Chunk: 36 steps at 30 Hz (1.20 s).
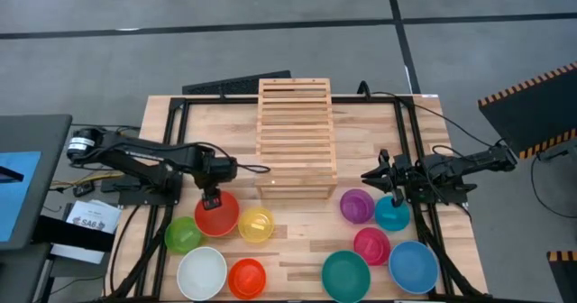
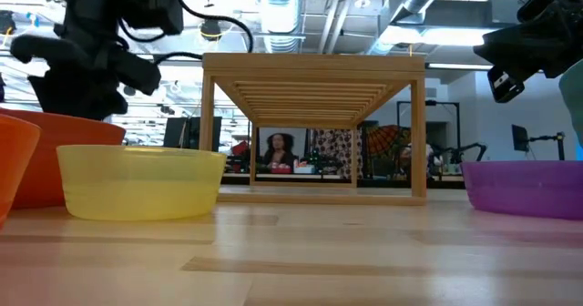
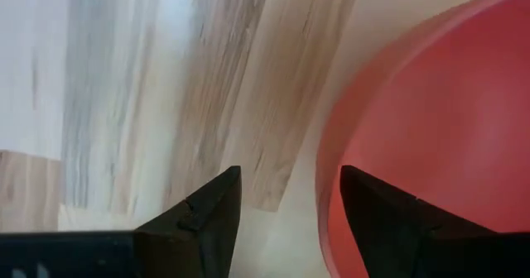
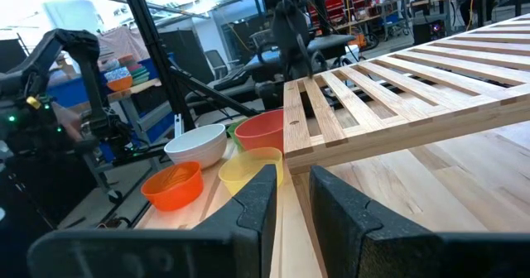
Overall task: Place and stack bowls onto a shelf
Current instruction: Put the big orange bowl on the shelf
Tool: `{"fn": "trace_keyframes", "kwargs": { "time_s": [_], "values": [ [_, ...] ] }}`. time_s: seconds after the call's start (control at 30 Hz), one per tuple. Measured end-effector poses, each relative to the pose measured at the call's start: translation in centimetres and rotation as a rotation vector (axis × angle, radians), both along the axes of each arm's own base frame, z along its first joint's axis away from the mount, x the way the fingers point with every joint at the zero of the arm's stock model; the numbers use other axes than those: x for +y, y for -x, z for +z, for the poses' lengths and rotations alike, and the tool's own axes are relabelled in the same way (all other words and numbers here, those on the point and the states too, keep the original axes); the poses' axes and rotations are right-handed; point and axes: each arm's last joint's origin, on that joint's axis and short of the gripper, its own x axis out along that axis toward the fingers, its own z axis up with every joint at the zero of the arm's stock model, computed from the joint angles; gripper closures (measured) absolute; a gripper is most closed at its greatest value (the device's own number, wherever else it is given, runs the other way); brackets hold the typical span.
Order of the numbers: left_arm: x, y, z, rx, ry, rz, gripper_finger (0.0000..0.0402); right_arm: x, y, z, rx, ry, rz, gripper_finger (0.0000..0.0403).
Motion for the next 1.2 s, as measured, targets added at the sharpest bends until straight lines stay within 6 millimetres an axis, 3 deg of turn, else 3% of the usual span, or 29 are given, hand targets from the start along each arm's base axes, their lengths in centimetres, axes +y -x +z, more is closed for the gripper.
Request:
{"fn": "trace_keyframes", "kwargs": {
  "time_s": [0.17,0.27,0.4,0.53,0.7,0.93,1.07,1.2],
  "values": [
    [0.0,-0.6,-0.8,0.022,0.002,0.017,0.0230,0.0,0.0,0.0,0.000,0.000,0.000,0.0301],
    [0.0,-0.6,-0.7,0.022,0.004,0.033,0.0281,0.0,0.0,0.0,0.000,0.000,0.000,0.0301],
    [0.0,-0.1,-0.4,0.037,0.006,0.056,0.0384,0.0,0.0,0.0,0.000,0.000,0.000,0.0301],
    [0.2,0.3,1.2,0.037,0.013,0.095,0.0399,0.0,0.0,0.0,0.000,0.000,0.000,0.0301],
    [0.6,1.2,6.4,-0.036,0.026,0.135,0.0401,0.0,0.0,0.0,0.000,0.000,0.000,0.0301],
    [1.9,2.1,16.8,-0.279,0.118,0.245,0.0401,0.0,0.0,0.0,0.000,0.000,0.000,0.0301],
    [3.8,0.6,22.2,-0.428,0.087,0.249,0.0401,0.0,0.0,0.0,0.000,0.000,0.000,0.0301],
    [6.6,-2.7,25.7,-0.486,0.004,0.219,0.0401,0.0,0.0,0.0,0.000,0.000,0.000,0.0301]
  ]
}}
